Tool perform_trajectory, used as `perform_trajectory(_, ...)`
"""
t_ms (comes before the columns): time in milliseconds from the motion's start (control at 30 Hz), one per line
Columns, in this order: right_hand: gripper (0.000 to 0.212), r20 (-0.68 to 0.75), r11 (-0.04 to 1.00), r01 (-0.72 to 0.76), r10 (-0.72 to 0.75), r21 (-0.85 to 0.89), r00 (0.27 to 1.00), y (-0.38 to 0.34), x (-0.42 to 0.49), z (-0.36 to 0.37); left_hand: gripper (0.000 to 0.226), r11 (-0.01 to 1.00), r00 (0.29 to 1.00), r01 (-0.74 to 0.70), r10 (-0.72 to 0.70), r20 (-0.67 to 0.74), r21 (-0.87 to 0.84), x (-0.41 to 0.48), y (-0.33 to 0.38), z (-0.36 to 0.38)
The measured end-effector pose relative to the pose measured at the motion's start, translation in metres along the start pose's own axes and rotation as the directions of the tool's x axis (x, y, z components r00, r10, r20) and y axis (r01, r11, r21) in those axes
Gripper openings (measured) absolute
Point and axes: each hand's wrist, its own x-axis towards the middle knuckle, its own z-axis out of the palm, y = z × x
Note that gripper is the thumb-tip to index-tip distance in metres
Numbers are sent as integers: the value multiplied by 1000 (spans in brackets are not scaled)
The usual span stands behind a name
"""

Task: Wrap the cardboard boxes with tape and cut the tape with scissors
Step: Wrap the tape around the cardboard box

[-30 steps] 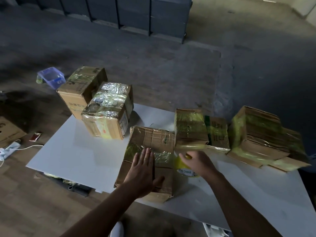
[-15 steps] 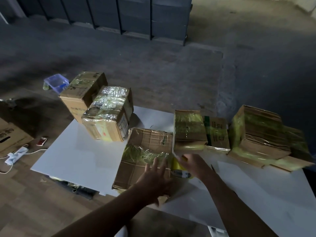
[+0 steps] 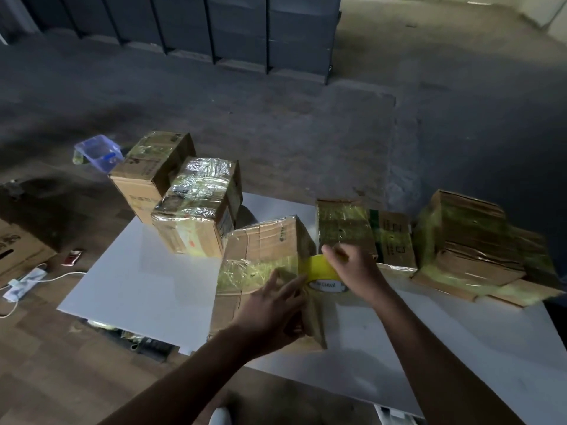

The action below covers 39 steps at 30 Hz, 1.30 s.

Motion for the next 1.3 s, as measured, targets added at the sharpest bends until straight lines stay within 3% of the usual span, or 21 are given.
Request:
perform_trajectory(100,48,-45,990,107,-103,87,994,-20,13,-17,48,990,988,22,-43,-151,-141,-10,-7,1)
perform_trajectory(233,41,-38,976,169,-165,137,985,-43,21,-15,51,922,975,100,-166,-148,-375,-26,-14,5)
perform_trajectory(333,47,-10,976,159,-160,148,987,-56,24,-1,55,923,969,106,-179,-169,-370,-37,-29,-2)
perform_trajectory(433,49,48,974,171,-180,147,983,-69,29,13,65,900,930,201,-299,-213,-386,-38,-47,-10)
perform_trajectory(567,49,54,983,167,-172,76,984,-85,38,33,76,835,895,438,-441,71,-333,-28,-60,-8)
perform_trajectory(633,47,53,986,150,-154,78,987,-88,44,39,78,807,868,495,-480,130,-321,-27,-60,-5)
perform_trajectory(767,49,81,984,122,-133,127,988,-91,52,43,79,821,867,499,-477,145,-277,-28,-62,-2)
perform_trajectory(867,54,129,982,130,-148,137,981,-100,53,49,80,860,861,494,-464,206,-128,-31,-76,-1)
perform_trajectory(933,56,154,984,169,-176,57,972,-111,52,58,80,874,849,485,-467,246,-14,-36,-85,0)
perform_trajectory(1033,56,141,974,216,-205,-62,969,-124,52,70,77,877,843,480,-470,263,28,-43,-93,1)
perform_trajectory(1300,57,98,931,100,-69,-352,993,-104,49,31,74,885,856,460,-465,226,76,-35,-92,1)
